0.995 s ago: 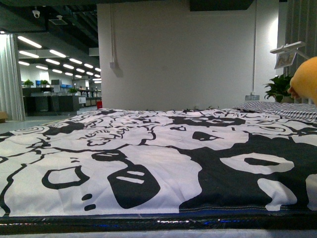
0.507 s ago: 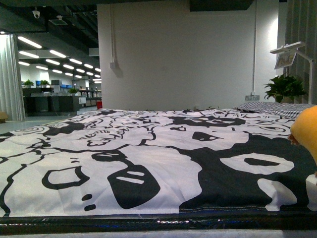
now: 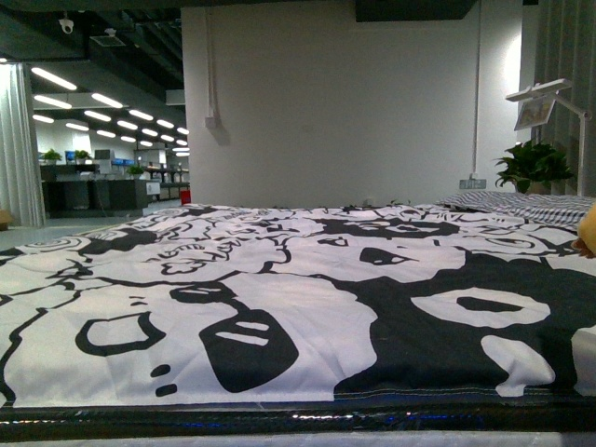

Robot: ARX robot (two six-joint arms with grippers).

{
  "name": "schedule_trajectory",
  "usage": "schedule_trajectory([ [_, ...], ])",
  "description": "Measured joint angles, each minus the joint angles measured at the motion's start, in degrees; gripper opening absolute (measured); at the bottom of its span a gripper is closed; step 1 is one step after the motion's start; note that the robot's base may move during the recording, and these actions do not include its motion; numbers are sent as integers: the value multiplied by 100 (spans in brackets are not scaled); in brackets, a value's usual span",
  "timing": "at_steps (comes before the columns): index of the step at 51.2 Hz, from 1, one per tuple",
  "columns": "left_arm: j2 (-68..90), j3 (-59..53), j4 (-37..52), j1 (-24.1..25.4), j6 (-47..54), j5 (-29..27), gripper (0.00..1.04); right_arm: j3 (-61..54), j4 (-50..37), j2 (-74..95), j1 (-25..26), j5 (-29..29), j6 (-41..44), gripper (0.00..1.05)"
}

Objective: Put away toys

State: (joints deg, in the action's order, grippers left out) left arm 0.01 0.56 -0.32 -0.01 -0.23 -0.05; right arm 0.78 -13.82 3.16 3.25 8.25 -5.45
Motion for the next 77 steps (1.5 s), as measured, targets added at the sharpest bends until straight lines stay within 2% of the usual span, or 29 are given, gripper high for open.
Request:
schedule_trajectory([
  [77, 2, 2, 0, -2, 0, 7, 98, 0, -2, -22, 9, -22, 0, 11],
])
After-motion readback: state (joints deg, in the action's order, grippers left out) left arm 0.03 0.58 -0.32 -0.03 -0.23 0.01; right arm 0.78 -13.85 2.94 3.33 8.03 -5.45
